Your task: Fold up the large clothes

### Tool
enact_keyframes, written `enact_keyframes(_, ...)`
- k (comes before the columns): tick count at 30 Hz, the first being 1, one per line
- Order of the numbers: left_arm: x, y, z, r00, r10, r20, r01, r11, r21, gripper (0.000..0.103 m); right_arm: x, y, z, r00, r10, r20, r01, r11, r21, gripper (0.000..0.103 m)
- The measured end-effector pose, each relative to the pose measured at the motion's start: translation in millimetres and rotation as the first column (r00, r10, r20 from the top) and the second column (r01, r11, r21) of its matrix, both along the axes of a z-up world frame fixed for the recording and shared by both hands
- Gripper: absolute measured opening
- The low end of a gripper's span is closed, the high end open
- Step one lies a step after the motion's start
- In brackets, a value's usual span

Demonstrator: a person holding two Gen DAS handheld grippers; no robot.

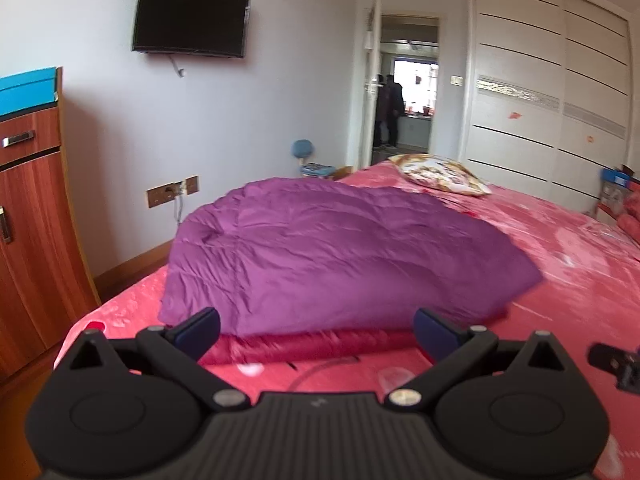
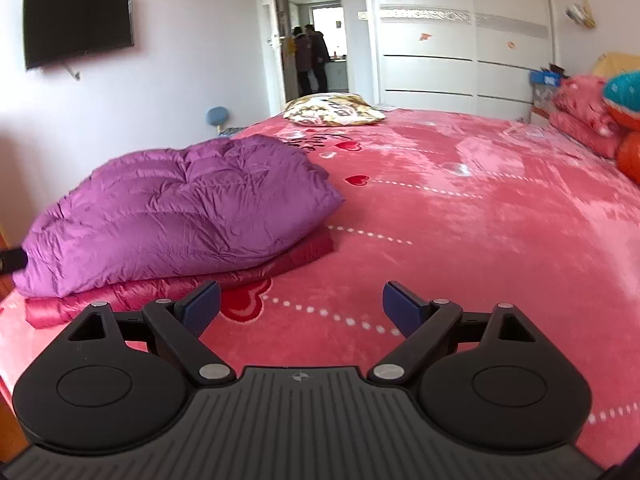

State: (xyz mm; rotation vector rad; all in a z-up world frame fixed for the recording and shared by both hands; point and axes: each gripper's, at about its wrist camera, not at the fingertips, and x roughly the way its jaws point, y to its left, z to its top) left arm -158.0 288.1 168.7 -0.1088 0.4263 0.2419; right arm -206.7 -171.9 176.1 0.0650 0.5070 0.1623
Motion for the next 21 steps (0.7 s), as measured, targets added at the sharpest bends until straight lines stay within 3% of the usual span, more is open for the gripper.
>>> enact_keyframes(4, -28, -18, 10, 1.0, -0.018, 0.003, 0.018, 1.0, 0.001, 0.102, -28, -6, 19, 0.998, -0.014, 0.062, 0.014, 1.0, -0.007, 0.103)
enact_keyframes(12, -57, -31, 23, 1.0, -0.011, -0.011, 0.011, 1.0, 0.026, 0.102, -63, -10, 35, 0.995, -0.007, 0.096, 0.006, 1.0, 0.007, 0.103)
enact_keyframes(21, -76, -29, 28, 1.0, 0.024, 0.01, -0.024, 1.0, 0.007, 0.102, -73, -3, 42, 0.989, 0.022, 0.143, -0.025, 1.0, 0.017, 0.103)
